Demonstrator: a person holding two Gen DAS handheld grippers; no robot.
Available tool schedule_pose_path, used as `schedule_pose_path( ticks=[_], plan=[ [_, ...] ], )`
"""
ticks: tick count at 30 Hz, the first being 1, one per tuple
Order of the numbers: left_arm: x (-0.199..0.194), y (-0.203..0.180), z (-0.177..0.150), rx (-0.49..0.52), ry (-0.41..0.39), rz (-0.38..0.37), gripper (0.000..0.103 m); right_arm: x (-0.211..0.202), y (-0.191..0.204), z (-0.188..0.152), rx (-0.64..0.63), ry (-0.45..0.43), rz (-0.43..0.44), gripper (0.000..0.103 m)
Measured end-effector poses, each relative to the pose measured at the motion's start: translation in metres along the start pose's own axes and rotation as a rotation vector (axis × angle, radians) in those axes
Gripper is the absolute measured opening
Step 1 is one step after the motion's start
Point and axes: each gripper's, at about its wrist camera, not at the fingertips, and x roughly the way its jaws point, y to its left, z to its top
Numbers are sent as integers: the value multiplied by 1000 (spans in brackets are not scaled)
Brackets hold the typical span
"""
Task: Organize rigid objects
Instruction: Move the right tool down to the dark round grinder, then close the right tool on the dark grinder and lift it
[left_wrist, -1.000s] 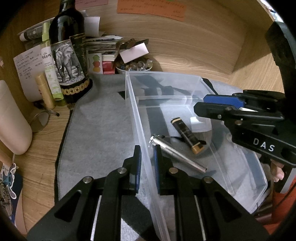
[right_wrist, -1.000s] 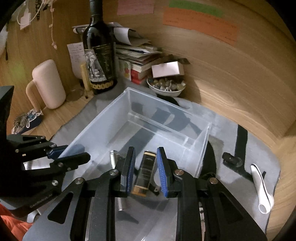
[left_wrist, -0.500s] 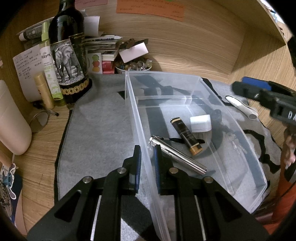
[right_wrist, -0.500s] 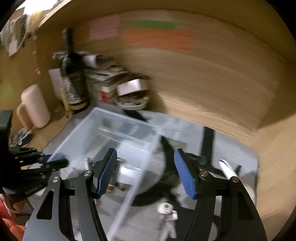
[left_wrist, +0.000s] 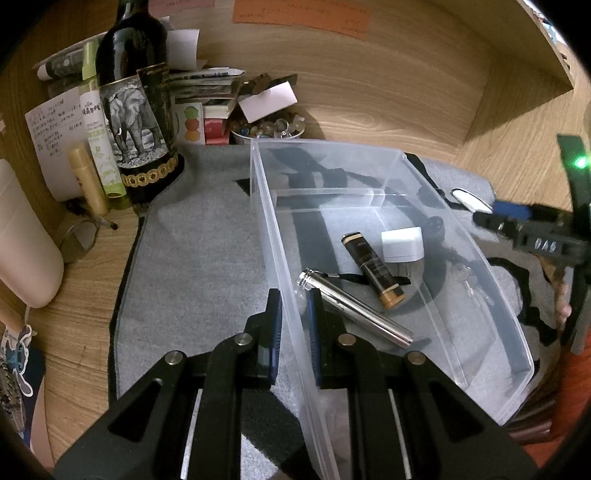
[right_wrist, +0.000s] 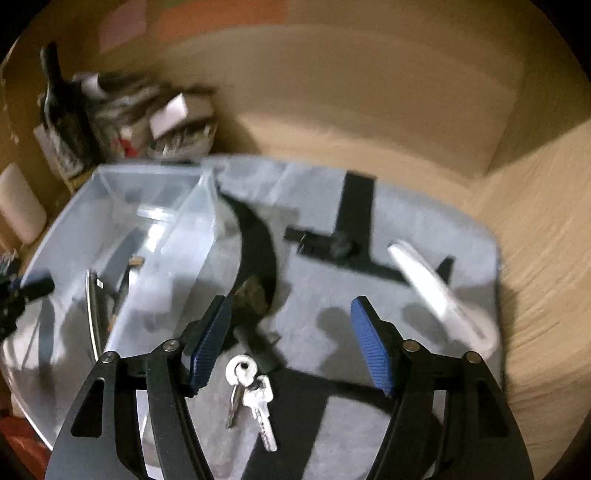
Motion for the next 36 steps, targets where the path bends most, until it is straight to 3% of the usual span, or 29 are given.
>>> schedule_pose_path(
  ticks=[12,15,17,19,30,36],
  plan=[
    [1,2,0,-4,10,0,13,47,18,15,-59,125,59,63],
    [1,2,0,-5,10,0,13,55,16,17,-49,134,48,53],
    [1,2,-1,-8,11,-1,13,57,16,18,-49,137,51,37],
    [1,2,-1,-9,12,-2,13,57,17,16,-49,135,49,30],
    [1,1,-1,-8,17,4,13,35,17,20,-43,42,17,30],
    [2,2,0,-8,19,6,13,1,18,29,-29,-47,37,30]
  ],
)
